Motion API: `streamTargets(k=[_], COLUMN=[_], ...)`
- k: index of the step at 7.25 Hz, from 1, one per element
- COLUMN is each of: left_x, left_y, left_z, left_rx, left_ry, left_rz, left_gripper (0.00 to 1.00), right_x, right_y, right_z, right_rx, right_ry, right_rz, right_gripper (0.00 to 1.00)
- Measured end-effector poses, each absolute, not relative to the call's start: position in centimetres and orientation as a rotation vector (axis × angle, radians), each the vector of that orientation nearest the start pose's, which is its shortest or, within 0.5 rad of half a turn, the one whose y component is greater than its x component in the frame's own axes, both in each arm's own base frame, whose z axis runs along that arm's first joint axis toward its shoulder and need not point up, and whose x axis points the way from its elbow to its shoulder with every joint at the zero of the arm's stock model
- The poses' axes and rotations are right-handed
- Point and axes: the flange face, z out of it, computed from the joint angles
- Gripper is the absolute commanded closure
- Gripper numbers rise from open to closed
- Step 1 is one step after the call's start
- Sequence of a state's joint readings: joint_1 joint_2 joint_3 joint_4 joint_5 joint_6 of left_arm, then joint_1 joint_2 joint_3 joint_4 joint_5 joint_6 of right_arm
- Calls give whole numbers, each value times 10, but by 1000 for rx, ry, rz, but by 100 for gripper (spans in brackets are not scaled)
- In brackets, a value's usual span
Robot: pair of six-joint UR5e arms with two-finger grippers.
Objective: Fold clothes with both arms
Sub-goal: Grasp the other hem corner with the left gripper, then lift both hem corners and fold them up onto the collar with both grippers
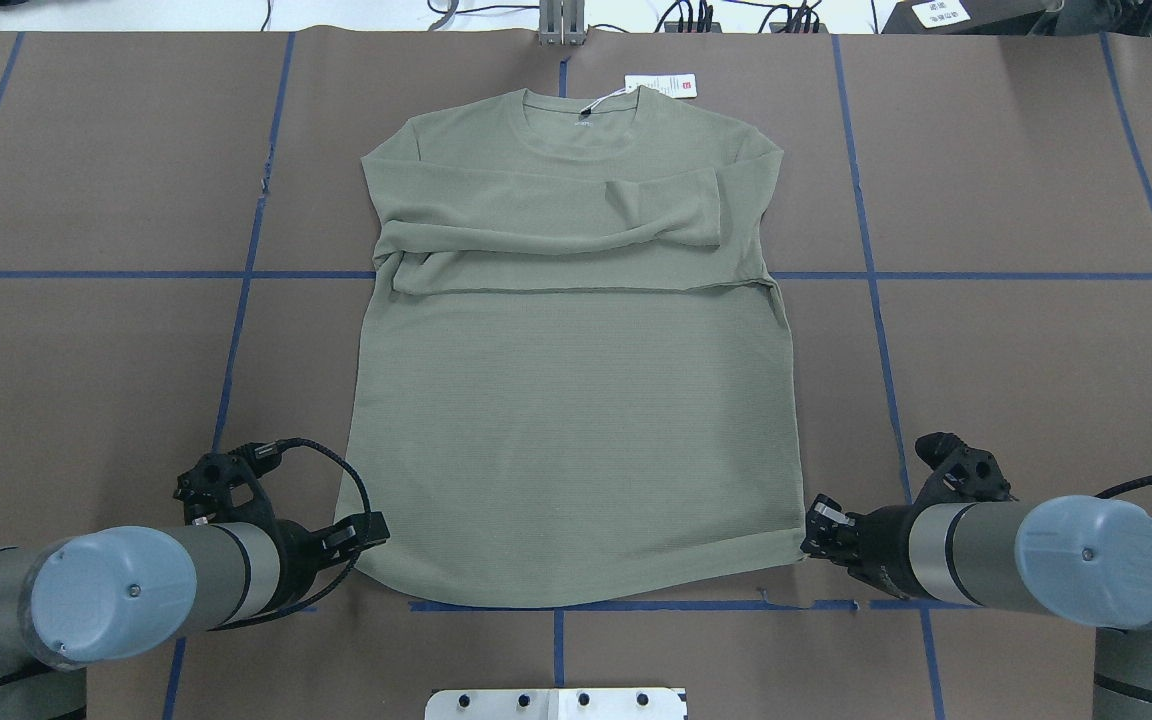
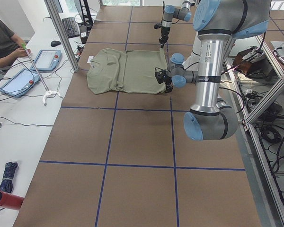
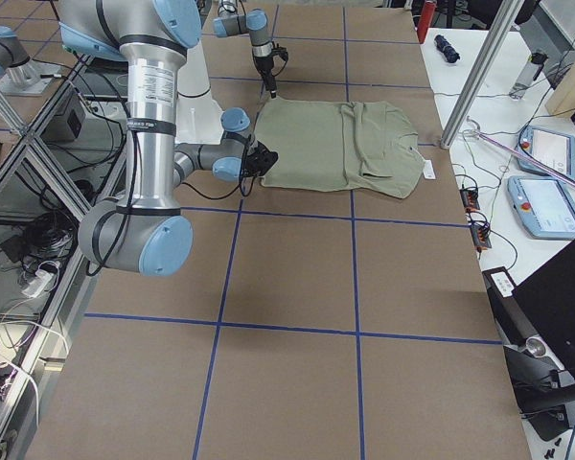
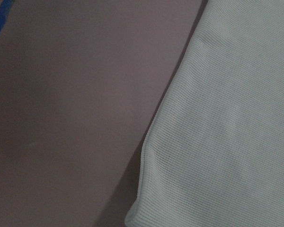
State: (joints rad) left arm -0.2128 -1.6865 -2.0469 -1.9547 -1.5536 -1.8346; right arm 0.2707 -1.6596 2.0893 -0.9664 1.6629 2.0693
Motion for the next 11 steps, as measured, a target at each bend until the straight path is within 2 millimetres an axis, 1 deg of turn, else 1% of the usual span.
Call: streamTargets(k=[1, 2, 3, 5, 6, 7, 8, 9, 11], left_x=[481, 486, 487, 485, 484, 480, 472, 461, 438], left_y=[-241, -242, -243, -242, -242, -241, -238, -230, -205], left_z=[341, 342, 344, 347, 345, 336, 322, 303, 266], left_rx=[-10, -11, -10, -10, -11, -14, -25, -53, -128], left_ry=[980, 974, 969, 963, 968, 984, 1006, 1023, 1058], left_rz=[-445, -445, -446, -444, -444, -443, -445, -446, -444], left_gripper=[32, 77, 100, 100, 100, 100, 100, 100, 100], right_x=[-405, -405, -405, -406, -406, -406, -404, -397, -364], right_y=[-241, -241, -241, -241, -240, -240, -240, -234, -203], right_z=[388, 388, 387, 387, 387, 387, 386, 383, 372], right_rx=[-205, -205, -205, -206, -207, -206, -207, -211, -237], right_ry=[-1037, -1037, -1037, -1038, -1037, -1038, -1040, -1043, -1042], right_rz=[650, 650, 650, 650, 650, 650, 649, 642, 595], right_gripper=[100, 100, 100, 100, 100, 100, 100, 100, 100])
